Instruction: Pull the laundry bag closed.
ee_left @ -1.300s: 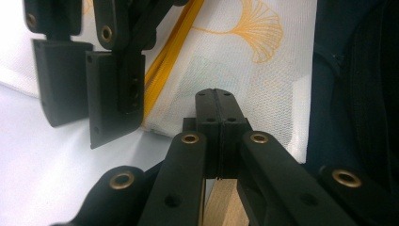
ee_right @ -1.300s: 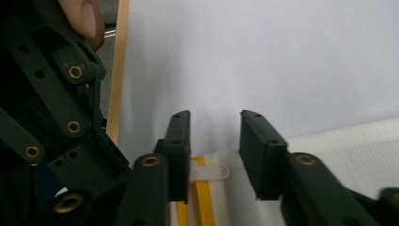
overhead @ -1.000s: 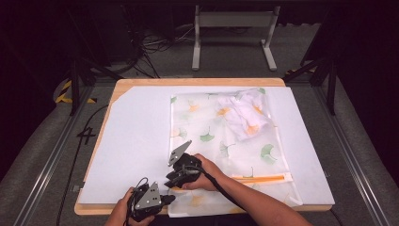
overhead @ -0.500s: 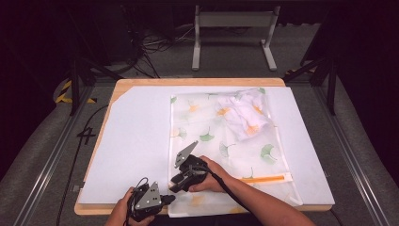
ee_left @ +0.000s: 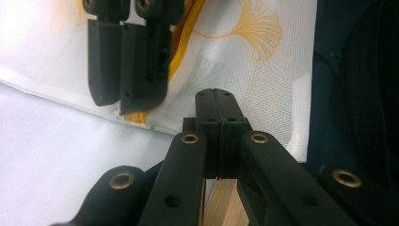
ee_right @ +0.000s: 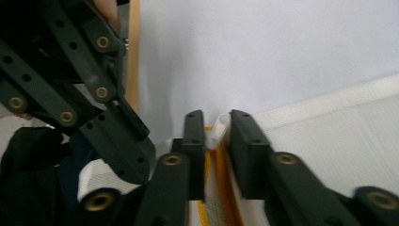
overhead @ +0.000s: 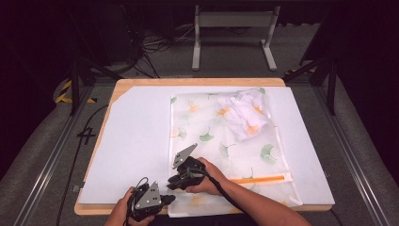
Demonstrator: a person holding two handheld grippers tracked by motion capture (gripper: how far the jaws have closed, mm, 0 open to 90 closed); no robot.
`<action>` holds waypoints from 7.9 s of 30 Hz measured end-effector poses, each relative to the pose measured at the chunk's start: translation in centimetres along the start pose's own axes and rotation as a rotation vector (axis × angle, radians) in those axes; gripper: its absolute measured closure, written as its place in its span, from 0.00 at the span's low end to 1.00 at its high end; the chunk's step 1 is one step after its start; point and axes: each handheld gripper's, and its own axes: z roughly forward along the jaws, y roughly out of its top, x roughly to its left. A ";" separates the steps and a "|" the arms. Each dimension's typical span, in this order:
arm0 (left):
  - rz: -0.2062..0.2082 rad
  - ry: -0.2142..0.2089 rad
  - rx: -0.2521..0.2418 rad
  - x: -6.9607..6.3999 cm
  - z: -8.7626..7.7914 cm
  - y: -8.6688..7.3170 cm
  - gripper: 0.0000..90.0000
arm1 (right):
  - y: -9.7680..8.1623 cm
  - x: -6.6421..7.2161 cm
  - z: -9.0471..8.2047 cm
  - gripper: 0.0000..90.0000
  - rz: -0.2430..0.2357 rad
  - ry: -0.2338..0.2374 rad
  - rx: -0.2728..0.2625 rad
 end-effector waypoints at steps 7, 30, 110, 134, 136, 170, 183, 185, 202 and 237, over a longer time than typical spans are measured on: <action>-0.002 -0.003 -0.003 0.0 0.0 0.0 1.00 | -0.4 -1.2 -1.5 1.00 0.062 0.001 -0.057; 0.000 -0.007 -0.001 0.1 0.0 0.0 1.00 | 0.8 -1.2 0.4 0.71 -0.020 0.037 0.029; -0.006 -0.017 0.003 0.2 0.0 0.0 1.00 | 1.1 -1.2 0.0 0.59 -0.072 0.055 0.019; -0.010 -0.021 -0.001 0.3 0.0 0.0 1.00 | 0.5 -1.2 -0.5 0.90 -0.090 0.114 0.021; -0.010 -0.022 0.000 0.3 0.0 0.0 1.00 | 0.6 -1.4 -0.4 0.83 -0.072 0.103 0.011; -0.017 -0.028 -0.006 0.4 0.0 0.0 1.00 | 1.4 -0.7 0.8 1.00 -0.090 0.068 0.007; 0.013 0.013 0.009 0.0 0.0 0.1 0.99 | 0.8 -0.4 0.2 1.00 -0.076 0.057 -0.052; 0.028 0.046 -0.001 0.0 0.0 0.3 0.98 | 0.6 -0.4 0.2 1.00 -0.071 0.051 -0.058; 0.020 0.092 -0.066 0.6 -0.3 1.0 0.98 | -0.2 0.1 0.3 1.00 -0.030 -0.005 -0.094; 0.015 0.065 0.025 0.5 0.6 0.8 1.00 | -1.6 2.0 -0.9 1.00 -0.042 -0.134 -0.164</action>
